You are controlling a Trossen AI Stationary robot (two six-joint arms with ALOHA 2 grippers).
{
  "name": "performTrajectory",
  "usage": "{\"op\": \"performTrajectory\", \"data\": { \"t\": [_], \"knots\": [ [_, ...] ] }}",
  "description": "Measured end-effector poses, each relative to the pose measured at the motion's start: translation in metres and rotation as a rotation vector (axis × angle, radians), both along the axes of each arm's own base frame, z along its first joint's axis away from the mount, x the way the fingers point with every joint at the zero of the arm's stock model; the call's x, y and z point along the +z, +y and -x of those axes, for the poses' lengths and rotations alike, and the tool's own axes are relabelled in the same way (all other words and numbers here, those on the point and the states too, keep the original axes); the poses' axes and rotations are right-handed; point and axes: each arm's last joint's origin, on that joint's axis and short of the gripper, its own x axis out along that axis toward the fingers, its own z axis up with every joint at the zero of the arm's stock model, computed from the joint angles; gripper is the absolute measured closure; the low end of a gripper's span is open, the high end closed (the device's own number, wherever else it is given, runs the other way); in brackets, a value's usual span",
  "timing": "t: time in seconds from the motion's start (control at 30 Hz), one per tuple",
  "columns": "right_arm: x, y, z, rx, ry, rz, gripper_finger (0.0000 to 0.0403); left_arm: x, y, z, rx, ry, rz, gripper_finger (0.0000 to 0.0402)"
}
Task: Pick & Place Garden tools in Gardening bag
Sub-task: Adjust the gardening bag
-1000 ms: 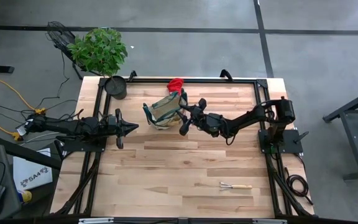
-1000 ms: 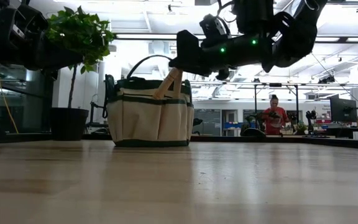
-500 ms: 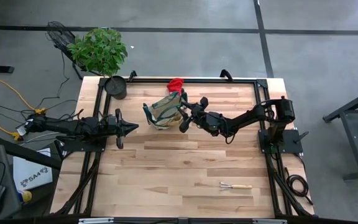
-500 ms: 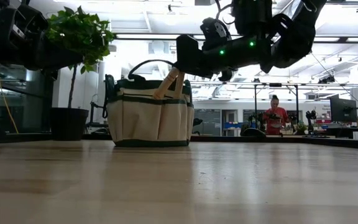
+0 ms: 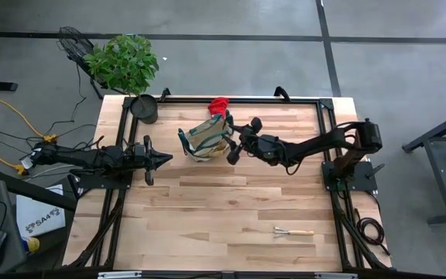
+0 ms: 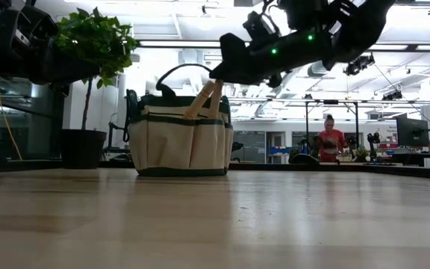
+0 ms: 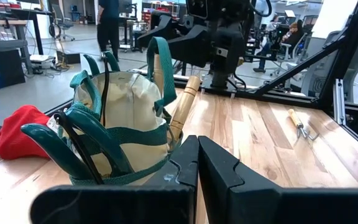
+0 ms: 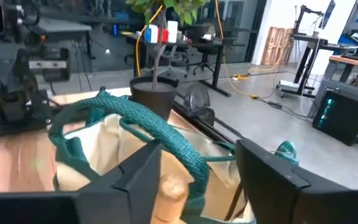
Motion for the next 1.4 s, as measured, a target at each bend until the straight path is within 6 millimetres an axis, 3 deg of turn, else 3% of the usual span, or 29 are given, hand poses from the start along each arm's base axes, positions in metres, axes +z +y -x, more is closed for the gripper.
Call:
{"op": "performTrajectory", "data": {
  "t": [0.17,0.33,0.73,1.13,1.3,1.4],
  "knots": [
    [0.004,0.001,0.004,0.018,0.051,-0.004,0.0160,0.000,0.000,0.000,0.000,0.000,0.000,0.0398],
    [0.007,0.001,0.007,0.016,0.069,-0.004,0.0140,0.000,0.000,0.000,-0.001,0.000,0.000,0.0398],
    [0.001,0.000,0.010,0.015,0.172,-0.009,0.0140,0.000,0.000,0.000,-0.001,0.000,0.000,0.0398],
    [0.024,0.009,0.034,0.042,0.280,-0.015,0.0140,0.000,0.000,0.000,-0.001,0.000,0.000,0.0398],
    [0.029,0.015,0.041,0.126,0.312,-0.039,0.0140,0.000,0.000,0.000,-0.001,0.000,0.000,0.0398],
    [0.028,0.019,0.041,0.278,0.332,-0.070,0.0140,0.000,0.000,0.000,-0.001,0.000,0.000,0.0398]
  ]
}}
